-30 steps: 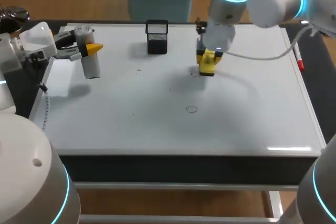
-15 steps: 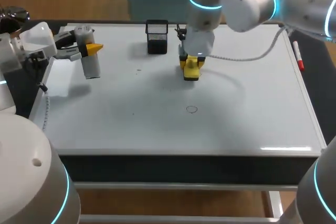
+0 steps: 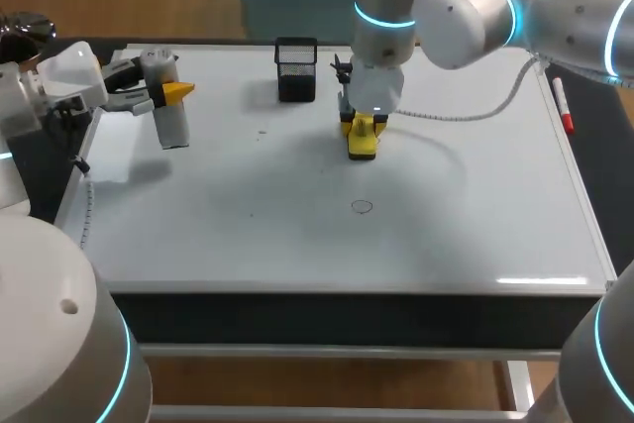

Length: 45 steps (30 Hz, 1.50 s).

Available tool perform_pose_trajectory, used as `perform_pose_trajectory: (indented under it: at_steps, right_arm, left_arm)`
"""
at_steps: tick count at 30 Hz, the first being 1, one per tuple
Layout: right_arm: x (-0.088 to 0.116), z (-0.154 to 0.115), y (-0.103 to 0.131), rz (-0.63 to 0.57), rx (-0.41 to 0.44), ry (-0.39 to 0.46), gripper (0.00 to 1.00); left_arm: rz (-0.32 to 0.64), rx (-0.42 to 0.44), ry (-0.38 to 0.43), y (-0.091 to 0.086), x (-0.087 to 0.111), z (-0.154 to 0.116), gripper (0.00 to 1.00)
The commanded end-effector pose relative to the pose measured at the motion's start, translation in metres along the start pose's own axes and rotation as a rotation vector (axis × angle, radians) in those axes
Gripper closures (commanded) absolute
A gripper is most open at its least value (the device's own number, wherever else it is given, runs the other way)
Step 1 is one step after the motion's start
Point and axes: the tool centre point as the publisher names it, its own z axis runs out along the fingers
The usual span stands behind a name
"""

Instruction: Pick up the inspection probe, press it on each red-marked spot on the whiteboard one by one, put down the probe, pick up the eraser, and wipe off all the red marks.

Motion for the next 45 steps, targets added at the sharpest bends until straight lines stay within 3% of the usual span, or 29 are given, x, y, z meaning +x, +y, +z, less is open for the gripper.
perform_pose_trajectory:
  at_steps: [1,19,28,33,38,45]
  right_arm:
    - [0.007,0.002,0.002,0.003,0.006,0.007,1.00]
    - [0.075,-0.019,-0.001,0.123,0.055,0.048,1.00]
    - [0.085,-0.029,-0.001,0.141,0.077,0.051,1.00]
    - [0.085,-0.052,0.001,0.117,0.096,0.044,1.00]
    - [0.095,-0.074,-0.002,0.099,0.100,0.025,1.00]
    - [0.115,-0.086,-0.006,0.112,0.096,-0.008,1.00]
  left_arm:
    - [-0.001,-0.002,0.001,-0.002,-0.001,0.000,1.00]
    - [-0.001,-0.002,0.001,-0.002,-0.001,0.000,1.00]
    - [-0.001,-0.002,0.001,-0.002,-0.001,0.000,1.00]
    - [-0.001,-0.002,0.001,-0.002,-0.001,0.000,1.00]
    - [-0.001,-0.002,0.001,-0.002,-0.001,0.000,1.00]
    - [-0.001,-0.002,0.001,-0.002,-0.001,0.000,1.00]
